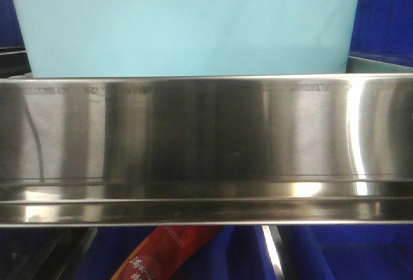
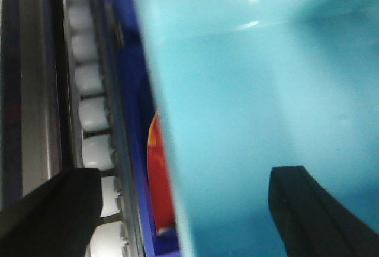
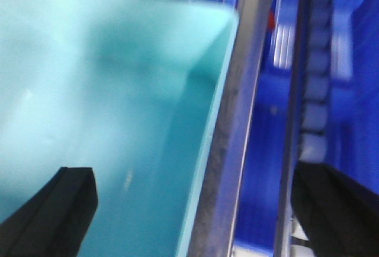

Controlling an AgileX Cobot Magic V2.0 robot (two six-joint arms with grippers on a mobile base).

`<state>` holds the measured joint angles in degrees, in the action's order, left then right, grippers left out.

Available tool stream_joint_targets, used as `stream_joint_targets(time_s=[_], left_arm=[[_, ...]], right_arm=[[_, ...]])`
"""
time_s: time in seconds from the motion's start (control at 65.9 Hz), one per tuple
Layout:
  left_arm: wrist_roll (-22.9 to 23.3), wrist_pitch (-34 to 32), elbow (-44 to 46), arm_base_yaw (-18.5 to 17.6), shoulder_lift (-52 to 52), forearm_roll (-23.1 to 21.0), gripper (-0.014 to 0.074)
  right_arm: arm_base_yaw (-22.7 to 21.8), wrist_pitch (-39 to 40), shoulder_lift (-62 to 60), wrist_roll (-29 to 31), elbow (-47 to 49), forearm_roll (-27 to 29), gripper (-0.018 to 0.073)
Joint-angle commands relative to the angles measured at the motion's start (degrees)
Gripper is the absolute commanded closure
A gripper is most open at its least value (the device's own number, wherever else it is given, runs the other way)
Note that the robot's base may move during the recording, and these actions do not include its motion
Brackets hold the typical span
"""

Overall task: Fetch blue bin and place on conveyor start
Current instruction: 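Close both grippers on opposite bin walls and lift it off the shelf, then hold the bin with both grippers and pull it back from the rack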

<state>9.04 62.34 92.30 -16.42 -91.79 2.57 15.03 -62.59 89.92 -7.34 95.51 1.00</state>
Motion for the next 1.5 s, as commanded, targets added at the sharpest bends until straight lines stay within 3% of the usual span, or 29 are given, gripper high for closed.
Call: stream_joint_targets(time_s=[0.0,0.228,0.319,0.41,0.486,0.622,0.653,1.002,1.488], left_arm=[[0.60,-0.26,0.60,0.84,-1.88,-1.73,0.0124],[0.60,-0.62,0.49,0.84,-6.09,-1.88,0.0124],[0.60,-0.33,0.49,0.84,-6.66,-1.96,0.0127],[0.60,0.14,0.49,0.84,-6.66,-1.96,0.0179],[0.60,0.27,0.49,0.84,-6.66,-1.96,0.0289],[0.60,0.38,0.49,0.84,-6.66,-1.96,0.0636],[0.60,0.49,0.49,0.84,-6.66,-1.96,0.0712],[0.60,2.34,0.49,0.72,-4.52,-1.74,0.0708],[0.60,0.86,0.60,0.72,12.08,-1.99,0.0708]], right_arm=[[0.09,0.11,2.89,-0.18,0.60,-0.19,-0.0010],[0.09,1.43,7.69,-0.18,0.60,-0.19,-0.0009],[0.09,1.35,8.92,-0.18,0.60,-0.13,0.0047],[0.09,0.98,9.37,-0.18,0.48,-0.13,0.0197],[0.09,0.70,9.37,-0.18,0.38,-0.13,0.0377],[0.09,0.49,9.37,-0.18,0.38,-0.13,0.0722],[0.09,0.49,9.37,-0.18,0.38,-0.13,0.0724],[0.09,-0.71,6.98,-0.18,0.38,-0.13,0.0711],[0.09,-0.47,-8.39,-0.18,0.38,-0.13,0.0711]])
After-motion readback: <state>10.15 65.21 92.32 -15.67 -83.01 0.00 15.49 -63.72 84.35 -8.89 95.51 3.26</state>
